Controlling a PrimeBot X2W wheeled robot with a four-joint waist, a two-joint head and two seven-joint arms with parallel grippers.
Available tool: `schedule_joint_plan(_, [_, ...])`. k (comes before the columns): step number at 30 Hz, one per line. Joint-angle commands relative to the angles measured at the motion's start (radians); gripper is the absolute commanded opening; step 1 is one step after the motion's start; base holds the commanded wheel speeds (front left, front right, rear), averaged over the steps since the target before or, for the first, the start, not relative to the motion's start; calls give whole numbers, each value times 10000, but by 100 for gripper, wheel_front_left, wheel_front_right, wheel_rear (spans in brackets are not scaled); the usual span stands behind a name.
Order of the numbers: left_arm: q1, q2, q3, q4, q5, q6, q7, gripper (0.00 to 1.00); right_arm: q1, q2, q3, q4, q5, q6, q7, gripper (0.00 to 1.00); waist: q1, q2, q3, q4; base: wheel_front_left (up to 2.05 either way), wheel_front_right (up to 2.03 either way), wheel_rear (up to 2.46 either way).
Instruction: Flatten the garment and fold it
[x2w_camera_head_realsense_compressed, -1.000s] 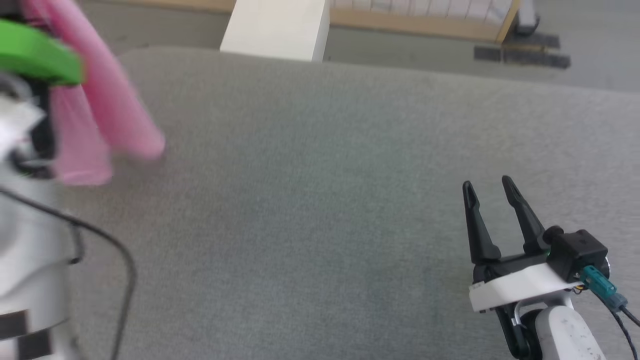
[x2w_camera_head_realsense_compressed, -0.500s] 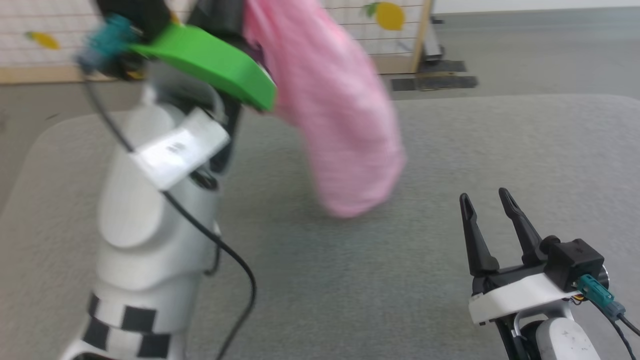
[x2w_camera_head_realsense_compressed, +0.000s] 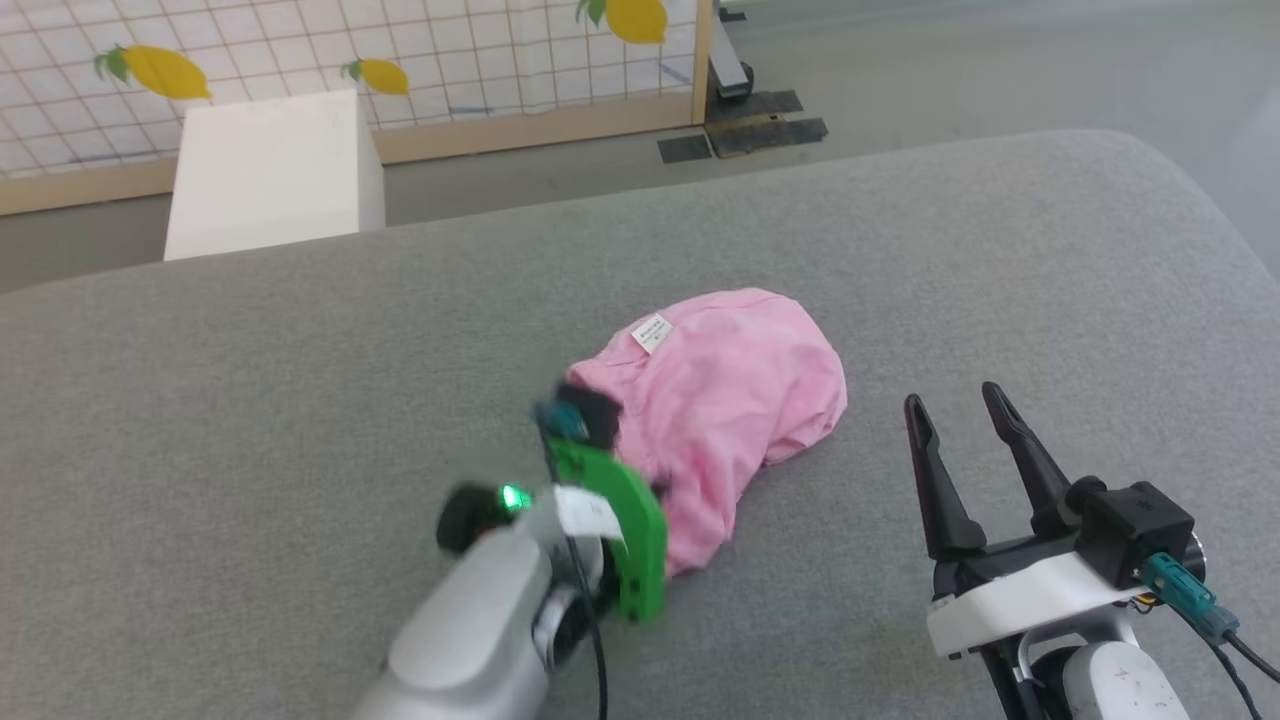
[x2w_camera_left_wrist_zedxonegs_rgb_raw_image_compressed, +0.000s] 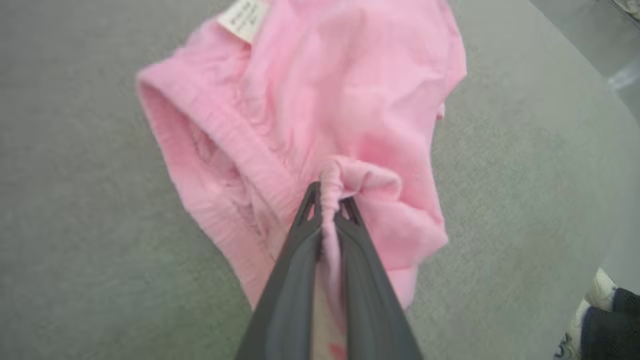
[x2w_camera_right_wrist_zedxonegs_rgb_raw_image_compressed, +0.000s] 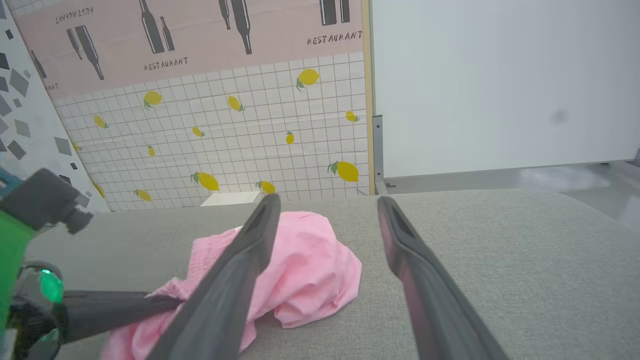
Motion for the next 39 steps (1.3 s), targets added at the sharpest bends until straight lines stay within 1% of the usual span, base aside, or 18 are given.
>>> schedule_joint_plan(1, [197, -7, -228, 255, -240, -80, 216, 0, 3, 9, 41, -28, 46, -15, -12, 100, 1, 0, 127, -106, 0, 0, 0])
schedule_joint_plan(4, [370, -9, -689, 761, -668, 0, 673, 0, 20, 9, 69, -2, 64, -15, -17, 100, 1, 0, 138, -96, 0, 0, 0])
schedule_joint_plan(6, [407, -10, -847, 922, -981, 146, 780, 0, 28, 9, 75, 21, 69, -15, -11, 100, 1, 0, 117, -56, 0, 0, 0])
schedule_joint_plan(7, [388, -10, -895, 926, -1113, 224, 683, 76, 35, 9, 64, 29, 66, -15, -7, 100, 1, 0, 94, -13, 0, 0, 0])
schedule_joint_plan(8, [357, -10, -893, 894, -1205, 292, 519, 100, 45, 9, 49, 31, 61, -15, -3, 100, 1, 0, 64, 32, 0, 0, 0])
schedule_joint_plan(10, [307, -11, -798, 700, -1482, 338, 24, 100, 67, 9, 25, 22, 38, -15, 13, 100, 1, 0, -12, 139, 0, 0, 0])
schedule_joint_plan(13, [240, -11, -420, 180, -1821, 367, -1036, 100, 109, 9, -79, -32, -10, -15, 46, 100, 1, 0, -122, 363, 0, 0, 0])
schedule_joint_plan(16, [186, 83, 41, -475, -1831, 407, -2179, 100, 142, 9, -228, -130, -48, -15, 61, 100, 1, 0, -202, 617, 0, 0, 0])
schedule_joint_plan(19, [288, 409, 547, -1242, -1747, 533, -3270, 100, 186, 9, -386, -220, -80, -15, 77, 100, 1, 0, -328, 898, 0, 0, 0])
schedule_joint_plan(25, [898, 1164, 1377, -2498, -1442, 1025, -4855, 100, 316, 9, -685, -382, -86, -15, 91, 100, 1, 0, -548, 1355, 0, 0, 0])
schedule_joint_plan(29, [1525, 1732, 1797, -3005, -915, 1441, -5381, 100, 345, 9, -769, -502, -154, -15, 136, 100, 1, 0, -631, 1541, 0, 0, 0])
schedule_joint_plan(33, [2386, 2012, 2289, -3562, -244, 1834, -5568, 100, 366, 9, -853, -635, -237, -15, 199, 100, 1, 0, -700, 1652, 0, 0, 0])
schedule_joint_plan(36, [2923, 2030, 2824, -4046, 309, 1926, -5580, 100, 400, 9, -911, -710, -316, -15, 251, 100, 1, 0, -717, 1700, 0, 0, 0])
schedule_joint_plan(39, [3540, 1815, 3294, -4466, 813, 1888, -5583, 100, 497, 9, -977, -761, -423, -15, 323, 100, 1, 0, -745, 1768, 0, 0, 0])
